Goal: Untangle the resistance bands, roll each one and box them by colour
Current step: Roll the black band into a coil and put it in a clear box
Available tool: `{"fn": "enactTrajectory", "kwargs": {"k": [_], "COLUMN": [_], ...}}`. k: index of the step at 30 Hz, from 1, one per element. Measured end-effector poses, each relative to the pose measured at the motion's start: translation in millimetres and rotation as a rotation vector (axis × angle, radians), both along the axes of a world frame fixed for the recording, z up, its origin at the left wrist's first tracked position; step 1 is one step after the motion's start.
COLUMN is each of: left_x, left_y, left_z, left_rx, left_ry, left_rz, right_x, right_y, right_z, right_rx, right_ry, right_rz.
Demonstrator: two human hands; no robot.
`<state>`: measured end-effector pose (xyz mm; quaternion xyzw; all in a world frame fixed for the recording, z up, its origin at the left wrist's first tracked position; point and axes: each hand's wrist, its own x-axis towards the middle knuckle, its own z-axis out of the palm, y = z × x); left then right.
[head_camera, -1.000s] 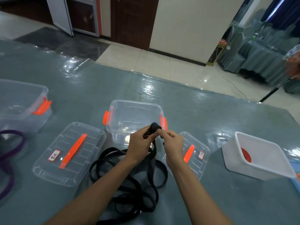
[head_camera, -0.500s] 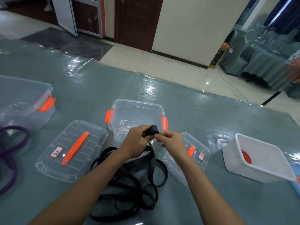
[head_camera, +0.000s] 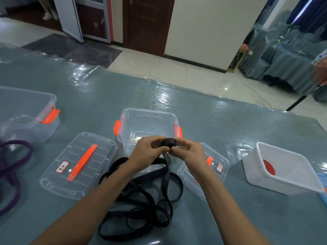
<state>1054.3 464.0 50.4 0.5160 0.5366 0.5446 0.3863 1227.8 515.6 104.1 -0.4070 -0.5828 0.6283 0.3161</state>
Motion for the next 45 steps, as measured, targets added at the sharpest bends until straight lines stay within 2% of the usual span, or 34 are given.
{"fn": "enactTrajectory", "kwargs": {"k": [2, 5, 7, 9, 11, 14, 16, 18, 22, 26, 27, 30, 35, 38, 40, 43, 45], "left_x": [4.7, 8.6, 8.6, 6.0, 1.5, -6.9, -11.5, -12.4, -3.7, 2.8, 3.3, 2.7, -5.8, -4.8, -0.7, 6.1, 9.6], "left_y": [-3.8, -6.8, -7.2, -7.5, -9.0, -9.0, -6.4, -4.7, -8.9, -13.3, -15.3, -21.5, -22.0, -18.6, -18.0, -19.6, -20.5], "left_z": [-3.4, -6.3, -7.6, -10.0, -9.3, -1.2, 5.8, 11.2, 15.5, 11.7, 10.4, 6.2, 12.4, 16.7, 18.8, 18.7, 16.1], "left_rx": [0.002, 0.002, -0.009, 0.004, 0.036, 0.108, 0.145, 0.17, 0.1, 0.069, 0.057, 0.062, 0.141, 0.18, 0.168, 0.111, 0.071], "left_ry": [-0.161, -0.287, -0.269, -0.116, 0.074, 0.372, 0.526, 0.533, 0.181, 0.058, 0.03, 0.07, 0.347, 0.463, 0.404, 0.215, 0.088], "left_rz": [0.02, 0.049, 0.066, 0.104, 0.128, 0.047, -0.023, -0.03, 0.111, 0.119, 0.108, 0.123, 0.046, -0.029, -0.002, 0.108, 0.143], "right_x": [-1.2, -1.1, -0.8, -0.3, 0.7, 0.0, -2.4, -2.9, -0.4, -2.1, -2.9, -2.8, 9.9, 10.3, 9.3, 7.8, 5.5], "right_y": [-0.8, -3.0, -7.0, -10.9, -12.6, -9.2, -7.9, -8.8, -10.0, -18.1, -21.3, -25.7, -18.5, -15.2, -14.3, -14.9, -19.1], "right_z": [-4.2, -11.7, -15.2, -15.6, -11.5, -4.3, -1.6, -1.1, -4.6, -15.0, -16.9, -17.7, -7.3, -1.7, -0.5, -0.6, -5.8], "right_rx": [-0.13, -0.27, -0.304, -0.271, -0.072, 0.461, 0.62, 0.562, 0.146, -0.196, -0.207, 0.0, 0.391, 0.505, 0.415, 0.134, 0.01], "right_ry": [0.118, 0.211, 0.225, 0.187, 0.005, -0.455, -0.544, -0.484, -0.085, 0.219, 0.234, 0.073, -0.349, -0.439, -0.35, -0.042, 0.084], "right_rz": [-0.028, -0.039, -0.033, -0.007, 0.06, 0.135, 0.198, 0.173, 0.013, -0.09, -0.102, -0.042, 0.032, 0.091, 0.062, -0.042, -0.091]}}
